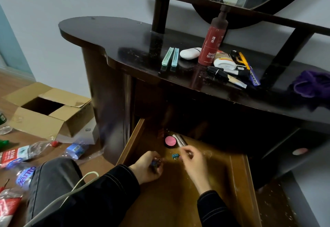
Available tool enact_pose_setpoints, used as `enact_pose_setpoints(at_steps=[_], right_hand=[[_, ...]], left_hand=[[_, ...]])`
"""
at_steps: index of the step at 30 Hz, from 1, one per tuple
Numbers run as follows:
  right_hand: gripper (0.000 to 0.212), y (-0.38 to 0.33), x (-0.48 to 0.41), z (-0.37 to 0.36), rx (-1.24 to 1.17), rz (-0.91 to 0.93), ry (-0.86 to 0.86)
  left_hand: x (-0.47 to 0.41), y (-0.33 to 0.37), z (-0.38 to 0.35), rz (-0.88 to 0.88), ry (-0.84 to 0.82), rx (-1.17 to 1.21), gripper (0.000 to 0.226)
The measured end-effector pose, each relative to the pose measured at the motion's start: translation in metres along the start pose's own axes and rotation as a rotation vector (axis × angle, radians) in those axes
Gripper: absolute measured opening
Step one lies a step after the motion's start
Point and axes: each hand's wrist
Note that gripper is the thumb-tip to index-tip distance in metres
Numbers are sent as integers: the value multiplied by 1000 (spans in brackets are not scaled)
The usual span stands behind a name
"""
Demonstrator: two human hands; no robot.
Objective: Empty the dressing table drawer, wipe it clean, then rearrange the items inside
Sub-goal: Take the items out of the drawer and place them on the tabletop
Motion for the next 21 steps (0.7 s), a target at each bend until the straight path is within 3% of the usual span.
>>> enact_pose_setpoints(at_steps=[2, 6, 11, 16, 21], right_hand=[[14, 19, -12, 10, 291, -75, 133], [46, 41, -22, 0, 556, -80, -7], [35, 36, -22, -28, 734, 81, 1], [23, 43, -23, -33, 600, 123, -2], [3, 38, -25, -22, 247, -38, 26]], left_hand=[[1, 1, -1, -13, -6, -43, 17], [2, 0, -5, -25, 12, -28, 22], [6, -1, -6, -36, 45, 8, 24], [8, 0, -7, -12, 23, -2, 24], [9, -1, -6, -11, 3, -18, 25]])
Point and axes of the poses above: each hand's wrist, its own x-axis away from the middle knuckle, its own z-axis out of the back of the hand, y = z × x, and after that the axes turned 12 degrees about -z, right-handed
